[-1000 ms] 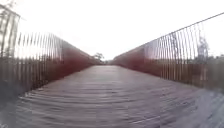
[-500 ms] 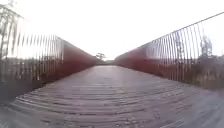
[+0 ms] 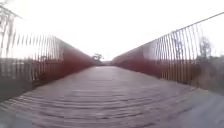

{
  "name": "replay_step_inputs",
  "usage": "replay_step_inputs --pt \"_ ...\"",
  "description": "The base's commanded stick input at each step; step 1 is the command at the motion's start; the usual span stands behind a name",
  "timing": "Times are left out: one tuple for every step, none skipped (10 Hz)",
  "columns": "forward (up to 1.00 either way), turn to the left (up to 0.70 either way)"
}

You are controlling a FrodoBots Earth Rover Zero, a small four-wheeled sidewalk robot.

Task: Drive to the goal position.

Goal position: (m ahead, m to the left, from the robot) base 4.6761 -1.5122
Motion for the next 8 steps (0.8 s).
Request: replay_step_inputs --pt "0.7 -0.35" --pt "0.7 -0.35" --pt "0.7 0.0" --pt "0.7 0.0" --pt "0.7 0.0" --pt "0.7 0.0" --pt "0.7 0.0" --pt "0.7 0.0"
